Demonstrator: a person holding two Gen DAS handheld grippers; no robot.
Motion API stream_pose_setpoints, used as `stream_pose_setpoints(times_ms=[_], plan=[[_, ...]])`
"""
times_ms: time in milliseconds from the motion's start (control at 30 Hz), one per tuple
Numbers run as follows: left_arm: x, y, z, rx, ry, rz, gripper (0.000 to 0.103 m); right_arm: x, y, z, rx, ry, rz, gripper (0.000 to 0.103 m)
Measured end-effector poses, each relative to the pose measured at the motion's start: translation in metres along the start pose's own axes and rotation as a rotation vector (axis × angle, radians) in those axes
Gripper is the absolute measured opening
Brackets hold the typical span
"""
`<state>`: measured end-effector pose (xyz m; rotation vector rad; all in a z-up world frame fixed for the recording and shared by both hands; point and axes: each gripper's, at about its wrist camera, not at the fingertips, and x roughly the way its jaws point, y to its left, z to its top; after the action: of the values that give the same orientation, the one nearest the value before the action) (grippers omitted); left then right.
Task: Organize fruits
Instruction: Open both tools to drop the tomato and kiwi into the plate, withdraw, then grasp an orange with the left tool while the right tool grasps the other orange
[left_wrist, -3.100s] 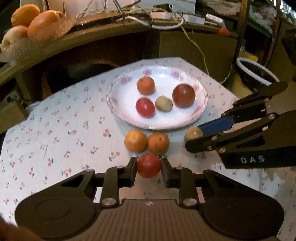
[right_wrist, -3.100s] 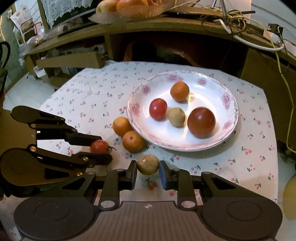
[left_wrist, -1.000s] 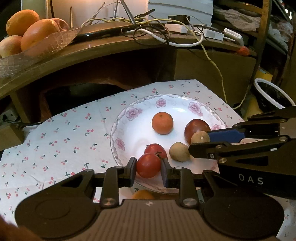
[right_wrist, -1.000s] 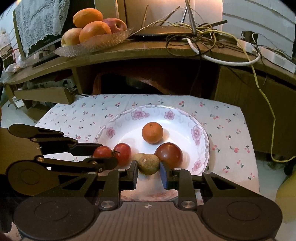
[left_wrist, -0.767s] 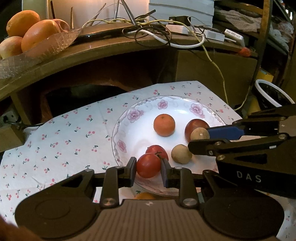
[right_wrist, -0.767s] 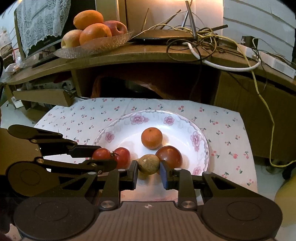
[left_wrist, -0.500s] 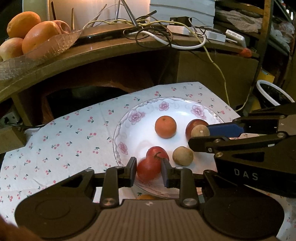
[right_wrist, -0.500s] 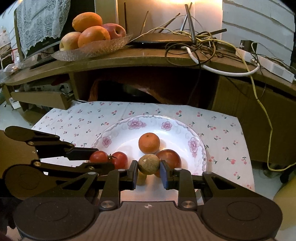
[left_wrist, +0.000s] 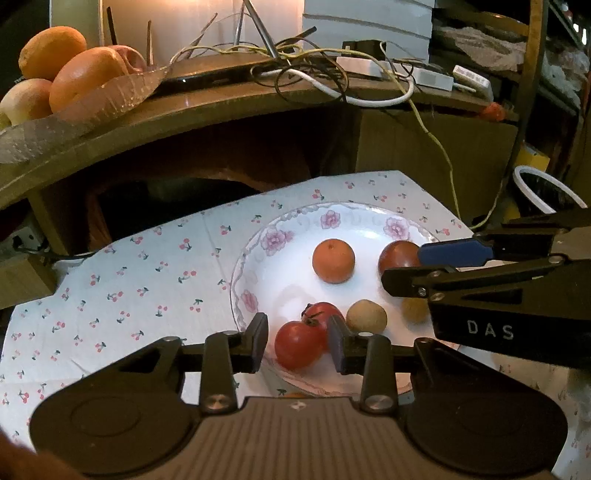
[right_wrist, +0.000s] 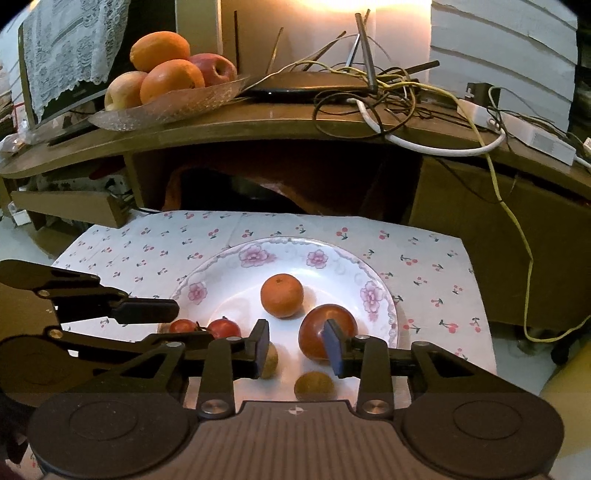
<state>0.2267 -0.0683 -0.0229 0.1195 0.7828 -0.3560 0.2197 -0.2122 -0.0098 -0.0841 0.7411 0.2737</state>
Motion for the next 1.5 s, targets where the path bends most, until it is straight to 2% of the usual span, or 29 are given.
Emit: stream_pose_setpoints(times_ms=[267,633,900,1200,1500], plan=[[-0.005,0.004,0.003,-0.014,-0.02,0.007,0.041,-0.003,-0.012,0.0,0.06,0.004,-0.007,0.038],[-0.02,0.009,0.004,-0.03,-0.039,0.007,0.042,-0.015,-0.015,-0.002,0.073,-0.013,0.002,0.038],[-0.039,0.009,-0.004,-0.006,-0.023,-0.013,0.043,-0.032,-0.017,-0.009,0.088,-0.019,0.017,0.038],[-0.063,0.011,-0.026,0.067,0.039,-0.036,0.043,-0.045,0.011,-0.039,0.089,0.053,0.098,0.038],[-0.067,0.027,-0.039,0.059,0.055,-0.071,0.044,-0.018,0.044,-0.047,0.076,0.11,0.148,0.038]])
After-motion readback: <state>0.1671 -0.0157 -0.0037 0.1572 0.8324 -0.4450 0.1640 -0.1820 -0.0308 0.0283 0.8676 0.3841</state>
